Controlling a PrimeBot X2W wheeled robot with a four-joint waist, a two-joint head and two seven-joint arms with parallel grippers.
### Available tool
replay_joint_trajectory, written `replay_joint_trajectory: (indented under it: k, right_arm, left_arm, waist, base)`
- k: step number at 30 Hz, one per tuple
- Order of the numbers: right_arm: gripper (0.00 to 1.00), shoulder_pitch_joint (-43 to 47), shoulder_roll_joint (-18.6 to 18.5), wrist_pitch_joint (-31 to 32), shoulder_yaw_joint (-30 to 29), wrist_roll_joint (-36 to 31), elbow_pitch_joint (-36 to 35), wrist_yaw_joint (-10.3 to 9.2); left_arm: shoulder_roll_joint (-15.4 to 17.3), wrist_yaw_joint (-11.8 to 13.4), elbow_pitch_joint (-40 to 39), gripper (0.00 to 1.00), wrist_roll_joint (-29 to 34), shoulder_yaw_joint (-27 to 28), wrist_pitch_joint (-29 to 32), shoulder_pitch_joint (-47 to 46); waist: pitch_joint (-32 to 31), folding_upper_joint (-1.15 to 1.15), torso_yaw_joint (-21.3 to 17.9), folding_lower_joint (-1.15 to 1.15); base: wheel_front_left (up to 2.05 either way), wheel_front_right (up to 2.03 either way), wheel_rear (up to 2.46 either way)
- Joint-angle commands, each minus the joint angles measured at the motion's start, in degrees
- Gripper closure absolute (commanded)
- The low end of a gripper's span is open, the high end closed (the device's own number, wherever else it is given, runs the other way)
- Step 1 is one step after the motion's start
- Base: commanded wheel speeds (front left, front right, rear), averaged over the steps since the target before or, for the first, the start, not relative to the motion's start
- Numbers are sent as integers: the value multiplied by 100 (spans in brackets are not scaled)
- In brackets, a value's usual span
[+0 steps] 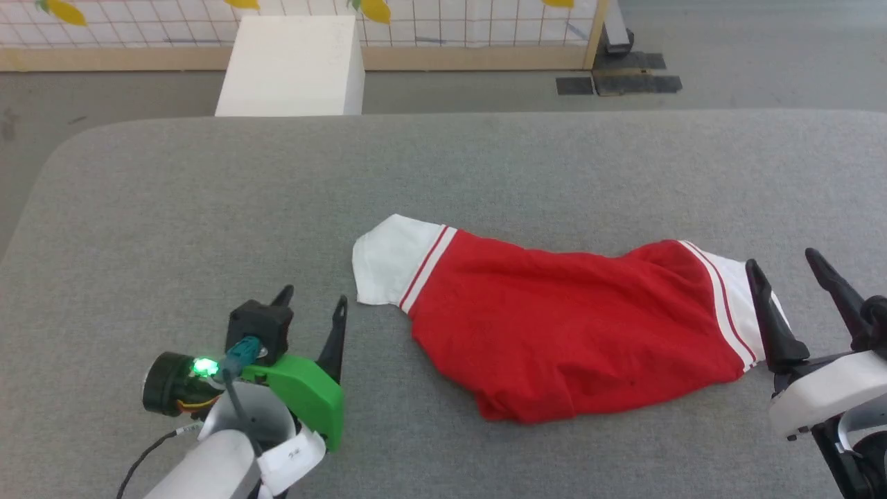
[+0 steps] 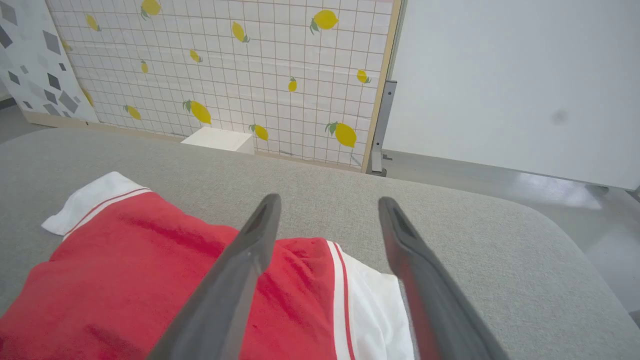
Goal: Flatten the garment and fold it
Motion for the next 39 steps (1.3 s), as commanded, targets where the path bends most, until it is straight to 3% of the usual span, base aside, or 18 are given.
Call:
replay_joint_trajectory:
  k: [1,9,17,25,26,27,29,33,39]
  right_arm:
    - [0,48,89,-1,-78,-101,-72,-8]
    - [0,71,281,77,-155,-348,-367,-8]
    - [0,-68,432,-91,-159,-474,-440,-8]
    - [0,-99,577,-254,-208,-592,-330,-8]
    - [0,-104,595,-273,-216,-608,-311,-8]
    - [0,-108,603,-281,-220,-615,-300,-8]
    - [0,-124,627,-289,-238,-639,-259,-8]
    - [0,-131,640,-256,-240,-682,-158,-8]
    - [0,-66,590,-147,-209,-675,-19,-8]
  left_arm:
    - [46,-36,-14,0,-29,-41,174,-66]
    - [-27,-268,297,0,-195,-344,2063,-1263]
    - [-91,-71,1089,0,-532,-369,4270,-2458]
    - [-25,-74,1342,0,-723,-484,4927,-2463]
    - [-21,-153,1324,33,-828,-544,5091,-2381]
    - [-13,-199,1303,100,-875,-570,5158,-2344]
    - [30,-281,1213,100,-966,-600,5231,-2245]
    - [149,-198,1073,100,-888,-509,4870,-2077]
    - [298,-52,761,100,-693,-150,3850,-1962]
  waist:
    - [169,0,-120,0]
    - [677,0,-345,0]
    - [1262,0,-675,0]
    - [1465,0,-758,0]
    - [1475,0,-754,0]
    - [1477,0,-751,0]
    - [1463,0,-724,0]
    - [1291,0,-616,0]
    - [859,0,-363,0]
  base:
    - [0,0,0]
    - [0,0,0]
    - [0,0,0]
    - [0,0,0]
    - [0,0,0]
    - [0,0,0]
    - [0,0,0]
    - [0,0,0]
    - [0,0,0]
